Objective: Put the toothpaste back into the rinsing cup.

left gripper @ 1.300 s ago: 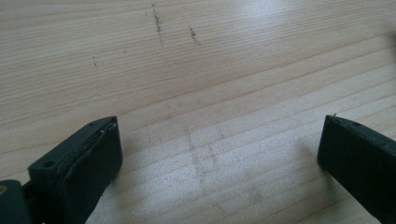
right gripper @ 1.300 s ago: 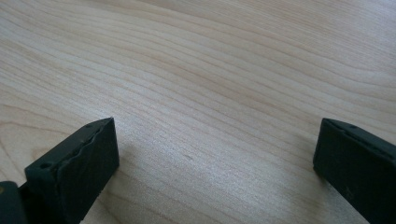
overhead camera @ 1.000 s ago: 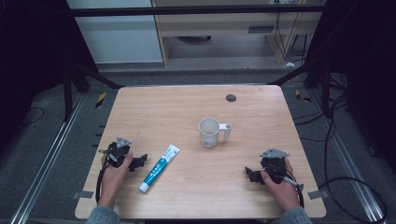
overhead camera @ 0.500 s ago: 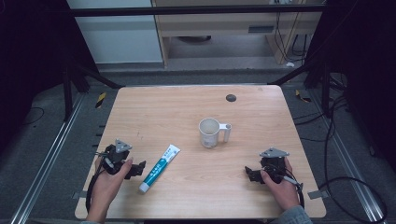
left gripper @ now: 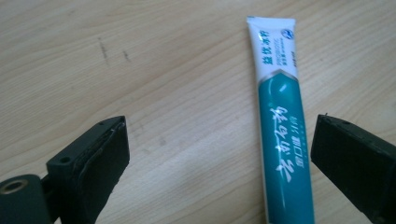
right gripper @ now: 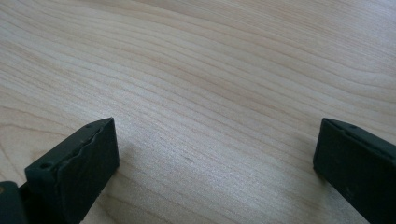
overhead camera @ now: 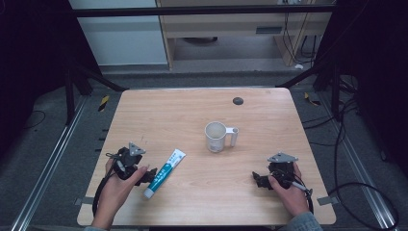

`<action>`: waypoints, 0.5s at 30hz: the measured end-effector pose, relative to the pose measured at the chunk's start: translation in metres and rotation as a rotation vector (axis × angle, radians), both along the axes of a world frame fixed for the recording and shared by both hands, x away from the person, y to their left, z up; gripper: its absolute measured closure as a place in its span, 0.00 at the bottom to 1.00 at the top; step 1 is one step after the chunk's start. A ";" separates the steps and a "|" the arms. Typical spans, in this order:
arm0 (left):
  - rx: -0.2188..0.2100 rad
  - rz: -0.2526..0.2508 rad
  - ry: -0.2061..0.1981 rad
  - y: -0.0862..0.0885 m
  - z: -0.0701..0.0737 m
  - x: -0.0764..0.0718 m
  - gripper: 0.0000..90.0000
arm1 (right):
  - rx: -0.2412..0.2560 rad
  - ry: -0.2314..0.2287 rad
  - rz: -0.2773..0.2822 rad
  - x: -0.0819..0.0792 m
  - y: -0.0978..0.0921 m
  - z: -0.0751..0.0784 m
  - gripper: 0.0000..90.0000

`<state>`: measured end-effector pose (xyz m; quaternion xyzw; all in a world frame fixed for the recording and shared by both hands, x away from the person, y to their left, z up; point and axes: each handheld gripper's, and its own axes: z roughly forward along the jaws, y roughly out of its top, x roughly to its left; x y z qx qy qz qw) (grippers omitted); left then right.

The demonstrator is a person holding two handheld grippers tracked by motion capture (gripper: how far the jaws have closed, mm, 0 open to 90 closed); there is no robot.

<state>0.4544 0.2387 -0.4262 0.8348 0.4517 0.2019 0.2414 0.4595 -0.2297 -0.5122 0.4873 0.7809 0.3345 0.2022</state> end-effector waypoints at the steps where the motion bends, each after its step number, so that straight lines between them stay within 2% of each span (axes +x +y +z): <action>1: 0.000 -0.012 0.006 -0.002 -0.001 0.000 0.05 | 0.000 0.000 0.000 0.000 0.000 0.000 0.00; 6: 0.030 -0.033 0.031 -0.010 -0.006 -0.001 0.06 | 0.000 0.000 0.000 0.000 0.000 0.000 0.00; 7: 0.040 -0.033 0.042 -0.012 -0.008 0.000 0.07 | 0.000 0.000 0.000 0.000 0.000 0.000 0.00; 11: 0.044 -0.035 0.039 -0.015 -0.007 0.000 0.10 | 0.000 0.000 0.000 0.000 0.000 0.000 0.00; 15: 0.069 -0.029 0.063 -0.018 -0.009 0.003 0.12 | 0.000 0.000 0.000 0.000 0.000 0.000 0.00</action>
